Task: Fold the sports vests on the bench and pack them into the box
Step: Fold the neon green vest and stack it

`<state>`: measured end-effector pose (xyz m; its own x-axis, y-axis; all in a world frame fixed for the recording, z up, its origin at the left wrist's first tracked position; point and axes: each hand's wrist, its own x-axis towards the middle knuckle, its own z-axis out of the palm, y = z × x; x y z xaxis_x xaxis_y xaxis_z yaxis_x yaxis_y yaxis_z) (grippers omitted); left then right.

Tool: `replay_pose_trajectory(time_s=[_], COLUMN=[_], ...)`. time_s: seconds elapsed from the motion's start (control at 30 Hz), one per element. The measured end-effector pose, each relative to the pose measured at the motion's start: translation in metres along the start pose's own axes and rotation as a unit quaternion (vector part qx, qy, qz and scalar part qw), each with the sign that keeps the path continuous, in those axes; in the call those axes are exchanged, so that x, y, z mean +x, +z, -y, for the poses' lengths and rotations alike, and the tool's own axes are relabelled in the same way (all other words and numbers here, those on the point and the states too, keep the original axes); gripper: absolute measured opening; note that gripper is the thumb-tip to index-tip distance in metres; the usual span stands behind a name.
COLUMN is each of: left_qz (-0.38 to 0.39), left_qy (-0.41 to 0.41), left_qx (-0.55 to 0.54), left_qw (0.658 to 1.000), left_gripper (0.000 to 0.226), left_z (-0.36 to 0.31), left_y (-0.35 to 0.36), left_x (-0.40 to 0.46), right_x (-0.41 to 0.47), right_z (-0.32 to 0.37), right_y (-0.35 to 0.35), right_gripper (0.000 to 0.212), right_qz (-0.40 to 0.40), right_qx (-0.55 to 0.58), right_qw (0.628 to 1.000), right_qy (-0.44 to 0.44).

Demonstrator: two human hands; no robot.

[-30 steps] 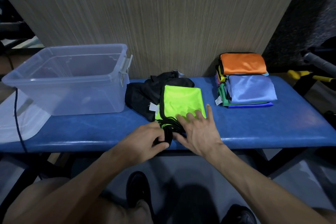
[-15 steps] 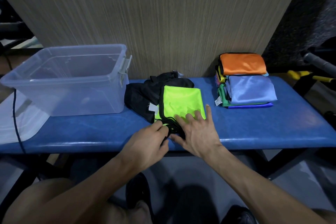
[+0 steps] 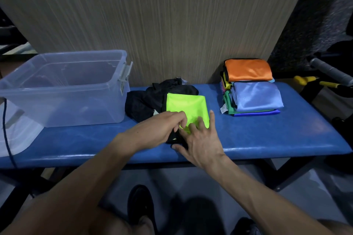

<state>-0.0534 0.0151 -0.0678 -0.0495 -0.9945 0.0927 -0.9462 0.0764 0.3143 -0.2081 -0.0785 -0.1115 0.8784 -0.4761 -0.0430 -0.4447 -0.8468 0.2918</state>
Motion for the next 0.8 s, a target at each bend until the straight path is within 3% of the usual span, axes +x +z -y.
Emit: replay_pose_trajectory(time_s=[0.17, 0.37, 0.43, 0.5, 0.6, 0.7, 0.8], left_qz=[-0.028, 0.017, -0.01, -0.083, -0.158, -0.141, -0.152], left_qy=[-0.009, -0.134, -0.133, -0.13, -0.182, -0.255, -0.295], left_qx=[-0.02, 0.092, 0.113, 0.13, 0.124, 0.083, -0.005], left_qw=[0.999, 0.987, 0.985, 0.979, 0.963, 0.953, 0.943], left_gripper=[0.02, 0.064, 0.064, 0.057, 0.06, 0.067, 0.058], left_z=[0.001, -0.006, -0.011, -0.013, -0.011, -0.012, -0.017], left_y=[-0.006, 0.014, 0.028, 0.037, 0.038, 0.042, 0.049], left_x=[-0.016, -0.057, -0.061, -0.062, -0.063, -0.066, -0.063], right_x=[0.0, -0.001, -0.001, -0.001, -0.002, -0.002, -0.002], right_z=[-0.001, -0.002, -0.002, -0.001, 0.0, 0.0, 0.001], right_y=[0.001, 0.0, -0.002, -0.002, 0.0, 0.001, 0.0], right_gripper=[0.075, 0.078, 0.079, 0.08, 0.08, 0.08, 0.079], right_qz=[-0.006, -0.002, -0.003, -0.003, -0.003, -0.005, -0.007], right_qx=[0.004, 0.004, 0.004, 0.002, 0.0, 0.003, 0.002], right_qw=[1.0, 1.0, 1.0, 1.0, 1.0, 1.0, 1.0], right_qy=[-0.006, -0.011, -0.009, -0.008, -0.004, -0.002, -0.001])
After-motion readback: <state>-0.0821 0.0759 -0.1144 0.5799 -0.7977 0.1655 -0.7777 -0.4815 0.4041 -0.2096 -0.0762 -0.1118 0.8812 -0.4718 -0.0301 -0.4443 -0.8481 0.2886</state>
